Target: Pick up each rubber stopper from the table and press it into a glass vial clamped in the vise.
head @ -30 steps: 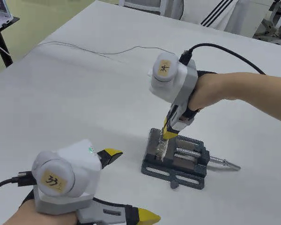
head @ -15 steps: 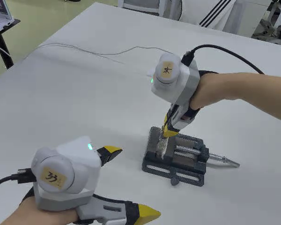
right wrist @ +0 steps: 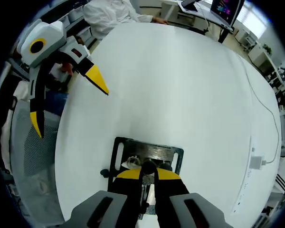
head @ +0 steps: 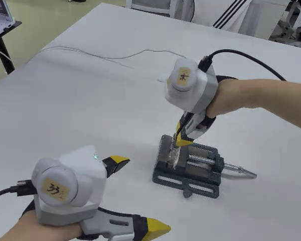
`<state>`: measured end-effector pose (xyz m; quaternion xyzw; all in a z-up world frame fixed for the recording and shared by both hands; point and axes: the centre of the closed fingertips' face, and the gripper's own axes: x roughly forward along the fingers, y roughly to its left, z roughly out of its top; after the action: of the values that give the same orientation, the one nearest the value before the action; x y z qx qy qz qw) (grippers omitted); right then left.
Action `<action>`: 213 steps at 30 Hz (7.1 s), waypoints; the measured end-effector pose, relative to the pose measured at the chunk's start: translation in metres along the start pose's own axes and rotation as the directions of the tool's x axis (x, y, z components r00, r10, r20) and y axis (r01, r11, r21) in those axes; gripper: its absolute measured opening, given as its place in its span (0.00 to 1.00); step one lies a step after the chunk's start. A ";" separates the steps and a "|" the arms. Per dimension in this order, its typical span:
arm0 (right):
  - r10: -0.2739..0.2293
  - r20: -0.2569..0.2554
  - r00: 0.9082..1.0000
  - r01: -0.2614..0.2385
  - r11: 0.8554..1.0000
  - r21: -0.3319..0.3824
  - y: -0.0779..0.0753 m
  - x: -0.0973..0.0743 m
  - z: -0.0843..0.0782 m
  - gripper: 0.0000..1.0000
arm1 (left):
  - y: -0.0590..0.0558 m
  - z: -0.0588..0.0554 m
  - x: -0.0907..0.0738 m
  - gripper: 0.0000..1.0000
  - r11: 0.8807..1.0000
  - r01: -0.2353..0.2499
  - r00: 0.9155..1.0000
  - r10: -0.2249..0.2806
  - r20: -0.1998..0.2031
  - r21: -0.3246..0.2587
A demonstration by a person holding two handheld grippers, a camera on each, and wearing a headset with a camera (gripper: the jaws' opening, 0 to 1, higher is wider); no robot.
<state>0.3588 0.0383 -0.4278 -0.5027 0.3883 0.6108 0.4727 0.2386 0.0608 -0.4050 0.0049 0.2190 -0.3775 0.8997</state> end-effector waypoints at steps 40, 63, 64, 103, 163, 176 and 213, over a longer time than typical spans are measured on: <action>-0.059 0.188 0.980 0.055 0.998 0.026 0.072 -0.002 -0.032 0.57 | -0.001 -0.004 -0.006 0.90 1.000 0.003 1.000 -0.003 -0.005 0.012; -0.079 0.232 0.969 0.050 0.990 0.129 0.093 -0.001 -0.055 0.56 | -0.015 -0.010 0.022 0.83 0.995 0.055 0.997 -0.051 -0.053 0.079; -0.086 0.234 0.968 0.053 0.989 0.141 0.094 -0.002 -0.059 0.56 | -0.015 -0.010 0.024 0.82 0.995 0.060 0.997 -0.056 -0.055 0.083; -0.357 0.453 0.817 0.013 0.797 0.604 0.155 -0.018 -0.132 0.99 | -0.027 -0.018 0.083 0.47 0.966 0.167 0.979 -0.139 -0.149 0.198; -0.368 0.465 0.805 -0.034 0.754 0.655 0.173 -0.004 -0.136 0.91 | -0.017 -0.034 0.120 0.10 0.785 0.278 0.913 -0.038 -0.405 0.553; -0.368 0.474 0.800 -0.046 0.750 0.660 0.172 -0.002 -0.129 0.90 | -0.016 -0.035 0.120 0.09 0.775 0.279 0.916 -0.038 -0.399 0.568; -0.332 0.462 0.822 0.151 0.911 0.384 0.165 -0.010 -0.064 0.51 | -0.065 -0.020 0.066 0.08 0.706 0.405 0.895 -0.174 -0.411 0.581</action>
<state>0.2158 -0.0657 -0.4300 -0.2788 0.2756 0.5833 0.7114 0.2272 -0.0274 -0.4397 0.3455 0.2168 -0.5619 0.7196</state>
